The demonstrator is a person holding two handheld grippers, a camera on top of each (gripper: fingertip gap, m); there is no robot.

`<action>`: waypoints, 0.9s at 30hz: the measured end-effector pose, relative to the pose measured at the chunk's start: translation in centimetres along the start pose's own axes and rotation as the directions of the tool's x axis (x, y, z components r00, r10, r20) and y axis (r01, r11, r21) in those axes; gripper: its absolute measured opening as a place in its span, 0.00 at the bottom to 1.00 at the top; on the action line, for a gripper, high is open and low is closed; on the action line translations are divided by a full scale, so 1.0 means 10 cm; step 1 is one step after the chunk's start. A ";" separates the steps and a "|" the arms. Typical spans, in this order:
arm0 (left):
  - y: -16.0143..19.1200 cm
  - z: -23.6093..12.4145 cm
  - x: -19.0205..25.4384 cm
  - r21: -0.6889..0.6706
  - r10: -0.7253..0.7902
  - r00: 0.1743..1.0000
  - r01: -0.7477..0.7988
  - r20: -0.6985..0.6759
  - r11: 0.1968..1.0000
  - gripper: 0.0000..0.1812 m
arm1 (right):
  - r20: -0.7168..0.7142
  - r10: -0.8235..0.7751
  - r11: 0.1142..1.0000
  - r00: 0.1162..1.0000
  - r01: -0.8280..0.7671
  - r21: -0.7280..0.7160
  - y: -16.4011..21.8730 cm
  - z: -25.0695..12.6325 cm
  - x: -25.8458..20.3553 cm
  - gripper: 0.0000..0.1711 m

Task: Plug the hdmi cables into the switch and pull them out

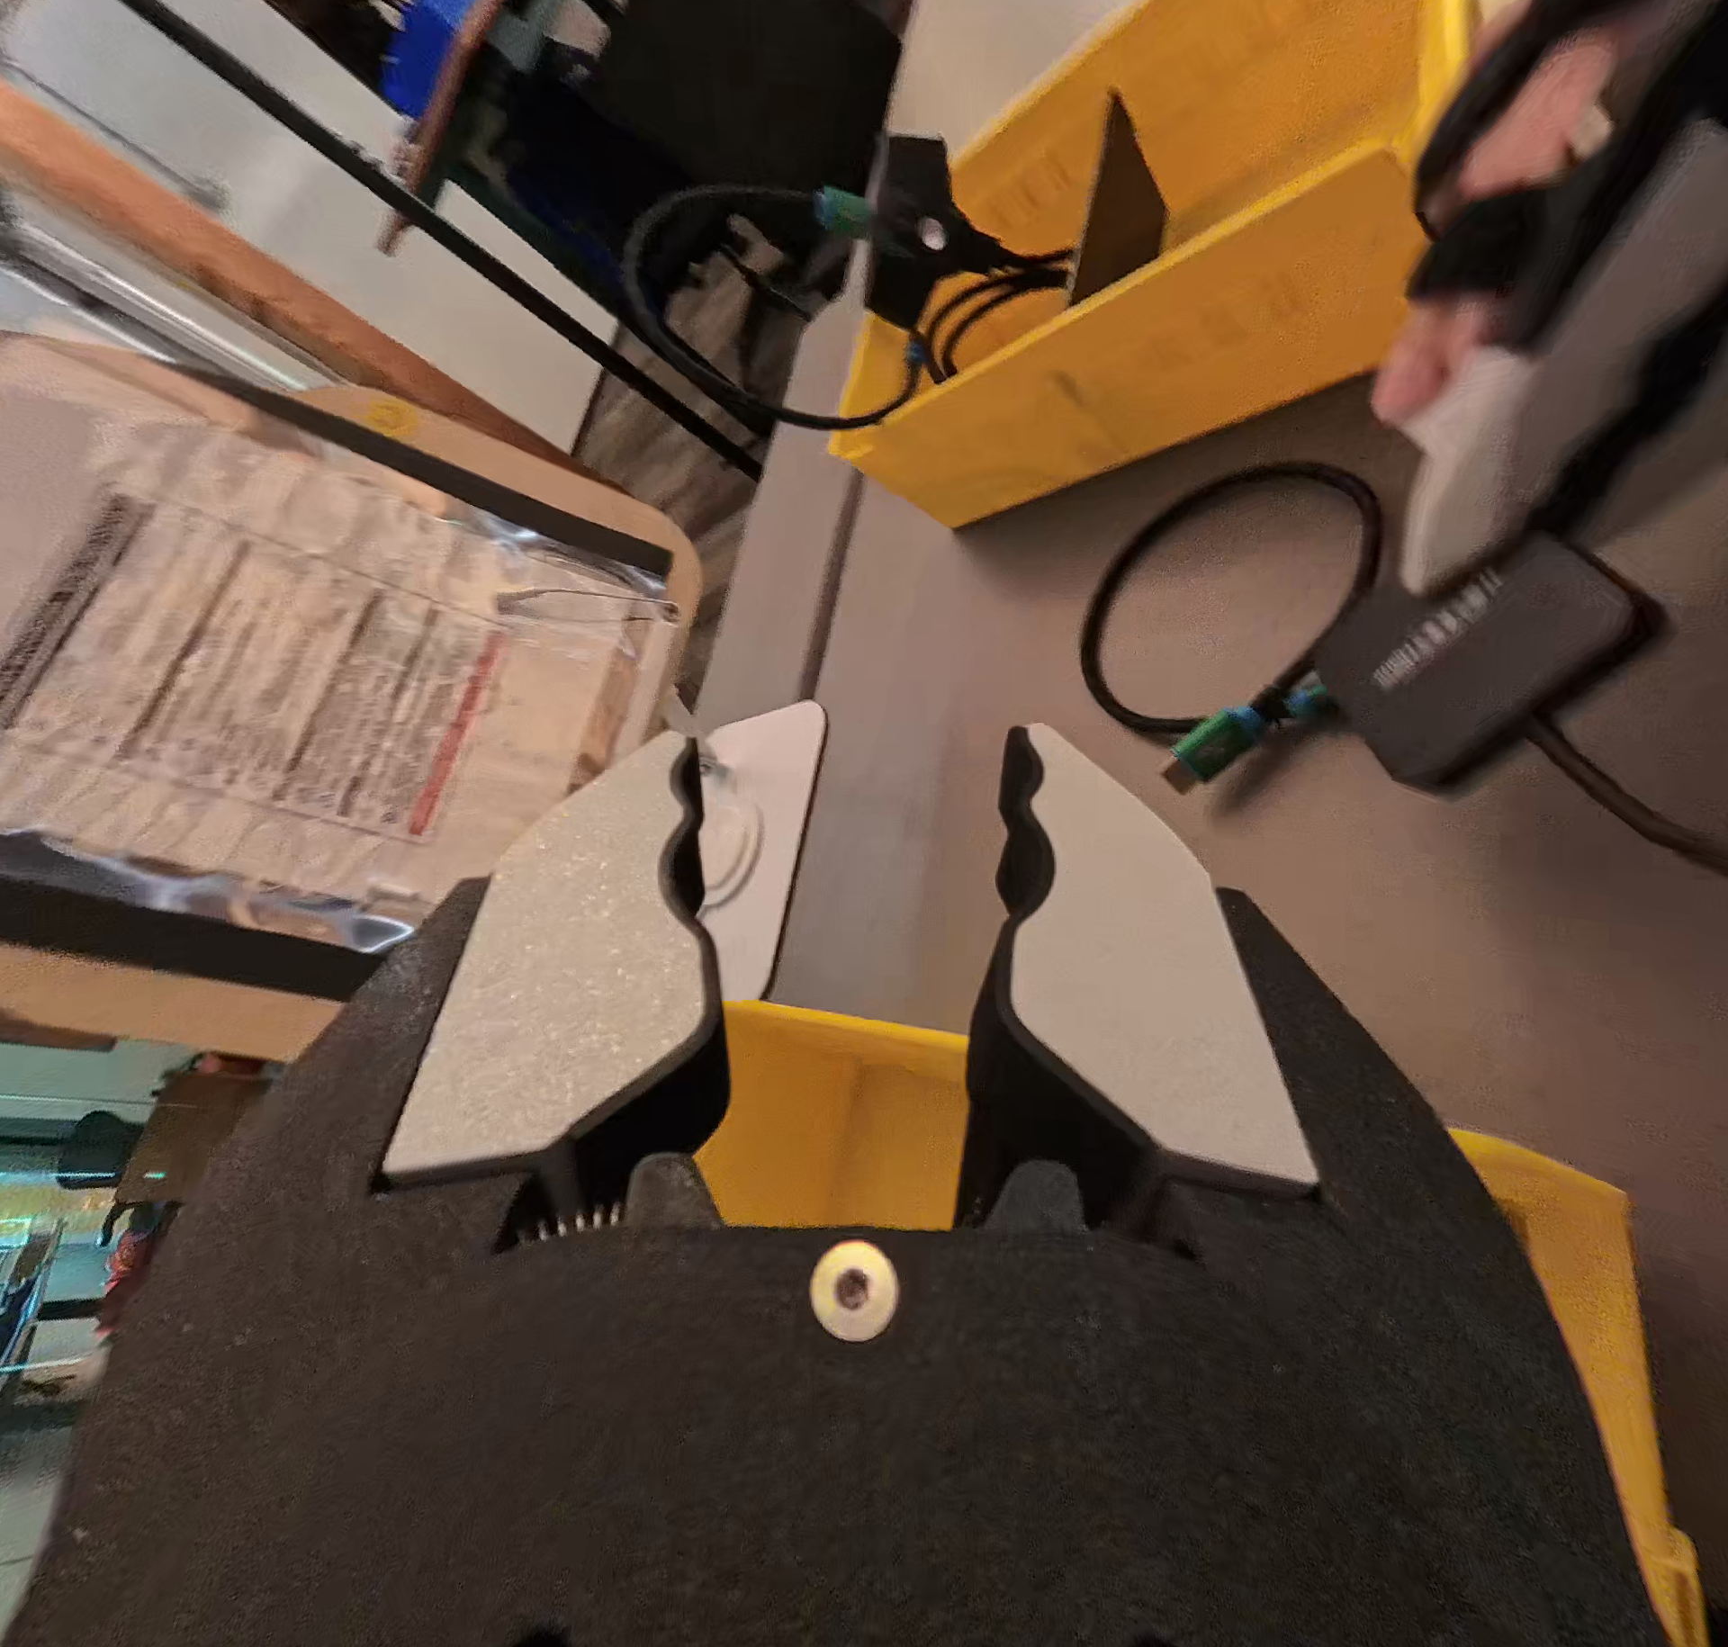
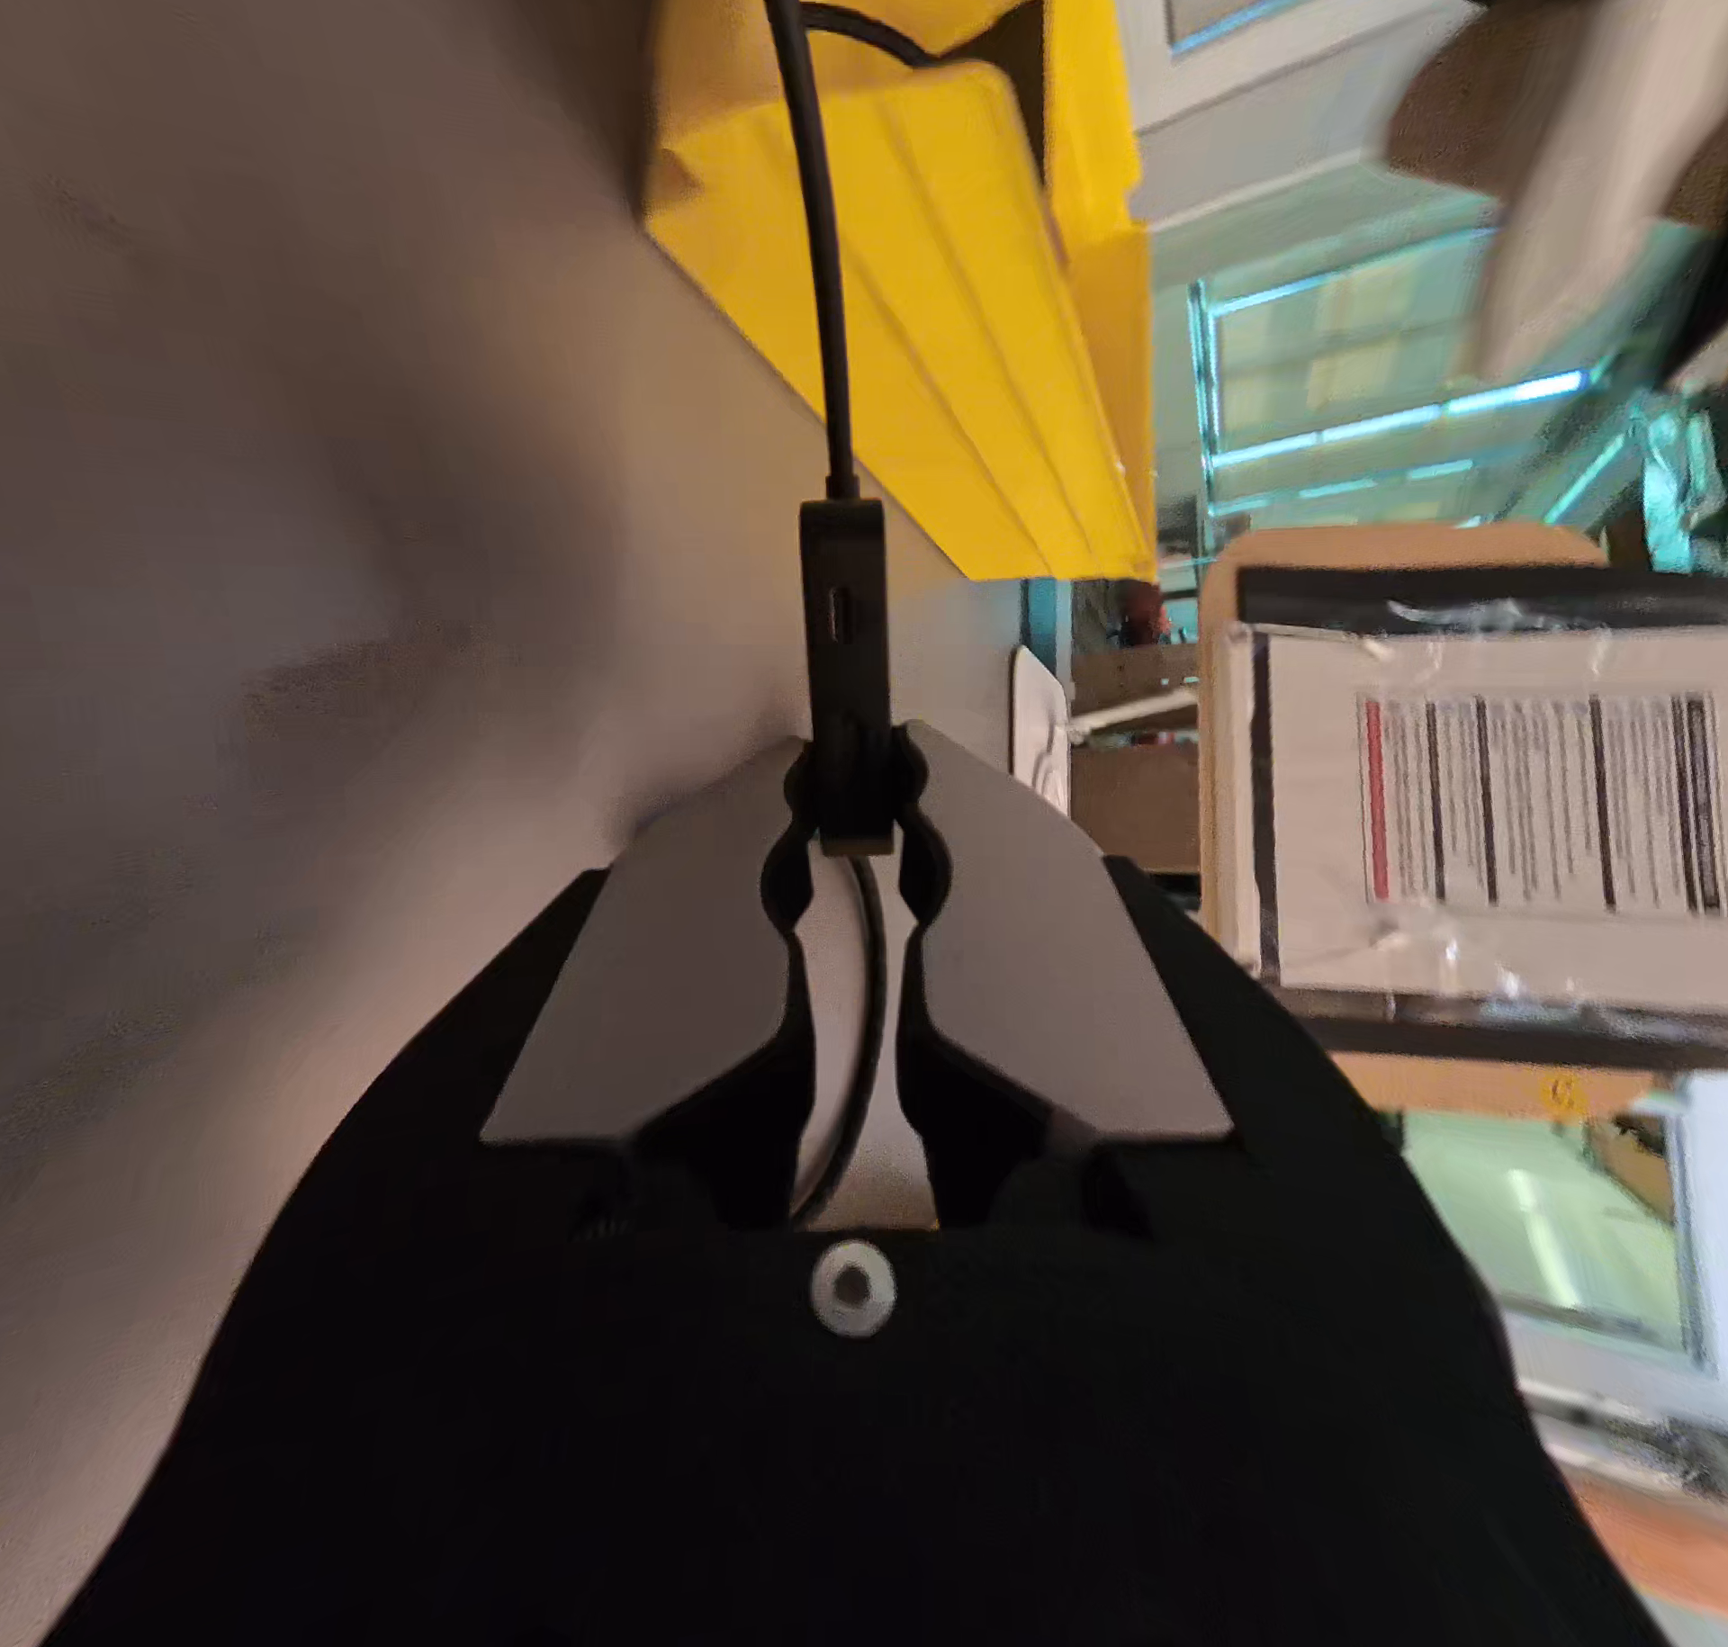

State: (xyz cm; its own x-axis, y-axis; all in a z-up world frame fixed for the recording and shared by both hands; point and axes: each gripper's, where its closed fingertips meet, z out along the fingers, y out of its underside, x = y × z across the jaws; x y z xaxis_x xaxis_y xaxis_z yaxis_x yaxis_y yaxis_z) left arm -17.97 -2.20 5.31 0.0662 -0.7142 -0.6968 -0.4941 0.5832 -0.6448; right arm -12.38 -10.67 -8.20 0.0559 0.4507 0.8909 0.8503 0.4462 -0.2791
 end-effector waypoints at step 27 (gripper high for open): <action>-0.09 -0.21 -0.32 0.082 -0.032 0.987 0.019 0.155 0.996 0.29 | 0.194 0.450 0.801 0.872 -0.297 -0.520 0.81 0.14 -0.38 0.21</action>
State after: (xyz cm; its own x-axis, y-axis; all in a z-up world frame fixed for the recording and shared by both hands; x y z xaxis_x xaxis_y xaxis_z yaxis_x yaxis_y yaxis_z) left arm -19.56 -1.29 8.78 0.2154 -0.6637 -0.7163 -0.4198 0.5994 -0.6816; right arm -6.43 -7.70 -14.34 0.3294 0.7436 0.5819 0.9364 -0.1782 -0.3023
